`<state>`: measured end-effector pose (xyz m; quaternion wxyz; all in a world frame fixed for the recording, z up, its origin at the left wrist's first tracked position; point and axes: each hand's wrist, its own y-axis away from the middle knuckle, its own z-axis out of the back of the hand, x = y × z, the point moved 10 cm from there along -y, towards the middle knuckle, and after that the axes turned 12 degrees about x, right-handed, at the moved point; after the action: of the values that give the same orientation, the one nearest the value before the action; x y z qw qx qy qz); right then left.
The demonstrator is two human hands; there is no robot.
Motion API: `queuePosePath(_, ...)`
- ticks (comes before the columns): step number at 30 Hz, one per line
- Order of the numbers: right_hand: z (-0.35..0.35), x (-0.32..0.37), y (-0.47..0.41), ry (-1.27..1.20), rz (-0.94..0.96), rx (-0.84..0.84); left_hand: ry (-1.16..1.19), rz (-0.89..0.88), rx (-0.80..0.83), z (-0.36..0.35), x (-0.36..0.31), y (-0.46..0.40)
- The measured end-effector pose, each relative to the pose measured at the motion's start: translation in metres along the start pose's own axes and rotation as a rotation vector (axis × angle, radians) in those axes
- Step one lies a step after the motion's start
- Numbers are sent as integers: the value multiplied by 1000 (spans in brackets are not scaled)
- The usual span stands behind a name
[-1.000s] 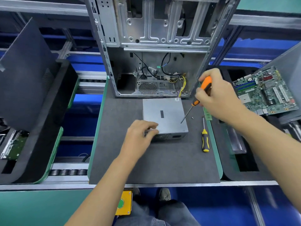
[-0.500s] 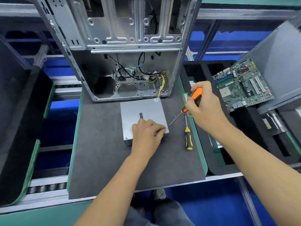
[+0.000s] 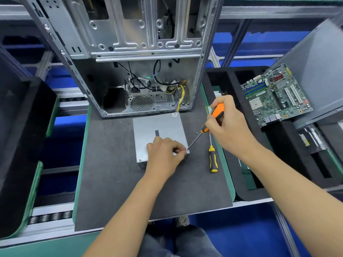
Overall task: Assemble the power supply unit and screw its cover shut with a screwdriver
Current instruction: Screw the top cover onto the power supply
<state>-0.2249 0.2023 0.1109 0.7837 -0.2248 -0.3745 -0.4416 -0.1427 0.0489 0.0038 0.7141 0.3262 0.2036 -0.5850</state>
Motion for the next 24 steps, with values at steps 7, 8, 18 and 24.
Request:
queuePosePath(7,-5,0,2,-16,29,22,27,56,86,-2,4,-6)
queuePosePath(8,-6,1,2,-19,33,25,31,61,93,-3,4,-7)
queuePosePath(18,-9,-2,8,-20,22,29,62,26,91,-2,1,-4)
queuePosePath(24,-14,6,11,-26,76,64,-4,-22,40,-1,-1,1)
